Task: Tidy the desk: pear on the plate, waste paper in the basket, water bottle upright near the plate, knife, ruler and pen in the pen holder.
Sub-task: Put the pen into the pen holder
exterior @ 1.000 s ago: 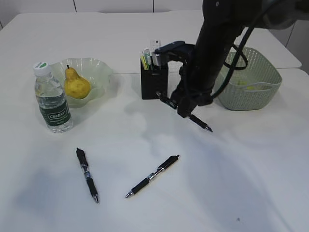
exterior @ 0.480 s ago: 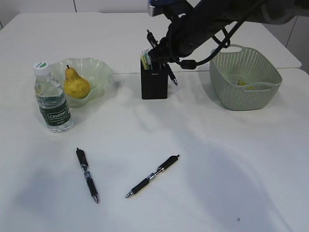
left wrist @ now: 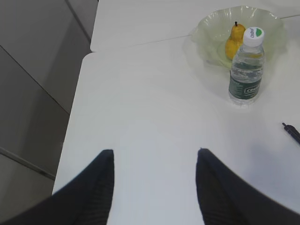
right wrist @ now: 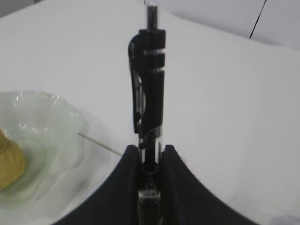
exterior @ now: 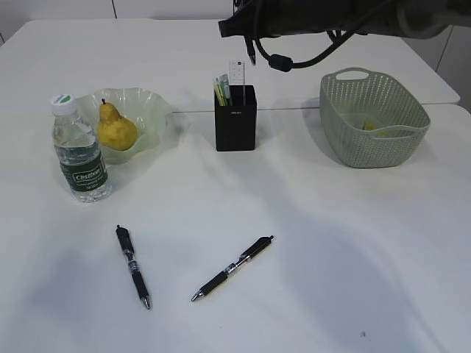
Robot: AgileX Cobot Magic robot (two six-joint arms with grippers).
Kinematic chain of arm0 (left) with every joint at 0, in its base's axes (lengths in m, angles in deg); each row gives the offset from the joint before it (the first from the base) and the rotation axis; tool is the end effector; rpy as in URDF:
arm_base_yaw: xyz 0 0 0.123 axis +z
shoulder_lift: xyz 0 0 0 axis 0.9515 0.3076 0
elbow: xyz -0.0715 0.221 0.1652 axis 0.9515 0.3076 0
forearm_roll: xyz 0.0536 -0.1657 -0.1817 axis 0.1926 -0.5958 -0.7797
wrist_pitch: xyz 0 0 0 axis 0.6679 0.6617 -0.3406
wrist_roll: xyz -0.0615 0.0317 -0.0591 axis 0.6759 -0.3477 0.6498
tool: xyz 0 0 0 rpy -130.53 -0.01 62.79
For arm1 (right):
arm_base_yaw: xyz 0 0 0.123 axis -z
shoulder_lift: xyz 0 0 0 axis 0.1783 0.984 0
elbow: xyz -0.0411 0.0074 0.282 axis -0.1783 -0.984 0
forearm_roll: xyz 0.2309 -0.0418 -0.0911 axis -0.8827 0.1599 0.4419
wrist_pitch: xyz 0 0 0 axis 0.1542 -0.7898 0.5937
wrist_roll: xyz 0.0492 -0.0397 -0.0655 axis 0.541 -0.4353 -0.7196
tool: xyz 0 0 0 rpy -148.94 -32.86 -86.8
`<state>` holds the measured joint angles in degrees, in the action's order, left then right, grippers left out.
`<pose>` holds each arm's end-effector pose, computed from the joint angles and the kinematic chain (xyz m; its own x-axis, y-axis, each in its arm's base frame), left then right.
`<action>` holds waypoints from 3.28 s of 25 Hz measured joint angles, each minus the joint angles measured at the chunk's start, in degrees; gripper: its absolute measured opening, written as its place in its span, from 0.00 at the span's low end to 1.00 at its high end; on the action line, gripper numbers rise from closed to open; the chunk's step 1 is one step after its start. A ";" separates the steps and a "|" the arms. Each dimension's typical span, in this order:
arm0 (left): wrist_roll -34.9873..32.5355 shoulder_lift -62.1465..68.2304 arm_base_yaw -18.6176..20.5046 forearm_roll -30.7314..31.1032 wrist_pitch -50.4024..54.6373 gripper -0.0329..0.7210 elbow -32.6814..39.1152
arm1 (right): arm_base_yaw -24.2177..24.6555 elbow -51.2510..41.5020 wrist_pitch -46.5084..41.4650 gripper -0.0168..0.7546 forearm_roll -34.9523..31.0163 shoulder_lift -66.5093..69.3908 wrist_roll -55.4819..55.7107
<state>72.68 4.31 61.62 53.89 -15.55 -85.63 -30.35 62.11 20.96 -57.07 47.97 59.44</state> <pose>0.0632 0.0182 0.4029 -0.5365 0.0985 -0.8381 -0.0947 0.9799 0.1757 0.4835 0.1809 0.2793 -0.2805 -0.2460 -0.9278 -0.4223 0.8997 -0.1109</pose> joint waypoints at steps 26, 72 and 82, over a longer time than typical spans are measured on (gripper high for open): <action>0.00 0.00 0.00 0.00 -0.82 0.56 0.00 | -0.79 0.04 25.49 0.16 -3.73 13.46 4.43; 0.00 0.00 0.00 0.00 -0.05 0.56 0.00 | -2.09 0.04 23.63 0.36 -3.63 16.62 4.30; 0.12 0.00 0.00 0.00 -0.05 0.56 0.00 | -2.09 0.04 17.71 0.39 -3.74 14.86 3.11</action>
<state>72.80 4.31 61.62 53.89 -15.59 -85.63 -32.44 62.16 38.68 -60.80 62.83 62.55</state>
